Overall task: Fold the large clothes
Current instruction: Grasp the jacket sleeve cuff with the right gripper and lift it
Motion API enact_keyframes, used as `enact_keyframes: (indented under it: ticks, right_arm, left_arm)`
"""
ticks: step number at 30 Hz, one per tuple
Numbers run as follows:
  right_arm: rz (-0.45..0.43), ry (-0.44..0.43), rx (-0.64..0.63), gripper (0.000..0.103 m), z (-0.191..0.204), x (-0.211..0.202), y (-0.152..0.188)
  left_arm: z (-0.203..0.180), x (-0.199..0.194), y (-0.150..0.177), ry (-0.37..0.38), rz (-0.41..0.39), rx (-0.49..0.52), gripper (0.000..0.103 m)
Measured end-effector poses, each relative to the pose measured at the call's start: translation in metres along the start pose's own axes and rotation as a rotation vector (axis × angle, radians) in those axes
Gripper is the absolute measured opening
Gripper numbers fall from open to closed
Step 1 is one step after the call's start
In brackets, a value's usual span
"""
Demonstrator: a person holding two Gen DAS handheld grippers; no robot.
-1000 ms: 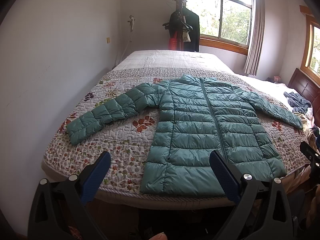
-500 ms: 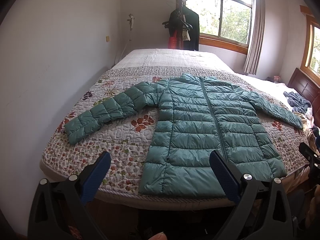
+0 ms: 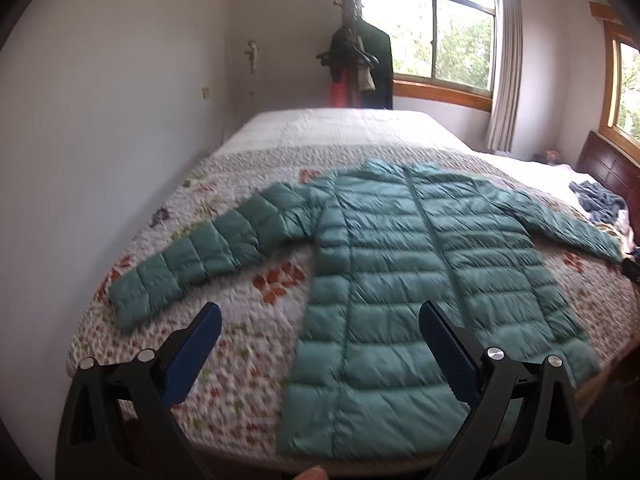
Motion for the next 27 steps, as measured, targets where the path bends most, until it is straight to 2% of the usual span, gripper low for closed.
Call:
enact_keyframes:
  ticks: [5,8,10,11,12,15,20,23,27]
  right_arm:
    - [0.028,-0.017,0.205,0.100,-0.075,0.045,-0.015]
    - [0.058,-0.055,0.397,0.098,-0.130,0.078,-0.018]
    - [0.089,-0.097,0.564,0.078,-0.168,0.103,-0.014]
    - [0.106,-0.125,0.648,0.059,-0.187,0.115,-0.010]
    - [0.124,-0.145,0.719,0.055,-0.203,0.126,-0.007]
    - [0.108,-0.155,0.890,0.054,-0.252,0.147,0.003]
    - [0.030,-0.195,1.169,0.051,-0.316,0.165,0.028]
    - [0.004,-0.196,1.250,0.050,-0.336,0.170,0.041]
    - [0.027,-0.156,1.295,0.050,-0.343,0.180,0.059]
  left_arm:
    - [-0.007,0.035,-0.023,0.033,-0.025,0.080,0.099]
    - [-0.011,0.055,-0.037,0.063,-0.043,0.095,0.099]
    - [-0.015,0.069,-0.046,0.089,-0.044,0.107,0.099]
    - [-0.018,0.075,-0.050,0.101,-0.043,0.108,0.099]
    - [-0.019,0.079,-0.052,0.117,-0.042,0.105,0.099]
    - [-0.025,0.092,-0.060,0.181,-0.039,0.098,0.099]
    - [-0.030,0.107,-0.072,0.277,-0.050,0.078,0.099]
    - [-0.027,0.118,-0.076,0.304,-0.048,0.056,0.099]
    - [-0.023,0.142,-0.079,0.294,-0.007,0.042,0.099]
Point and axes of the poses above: each gripper's, at about its wrist camera, not at the fingertips, and x roughly the way its jaws point, z to its left, y to its underside, the point moved 6 cm from there along x, roughly the way its jaws point, and after that the axes turned 2 degrees about -y, right-handed, at the moved point
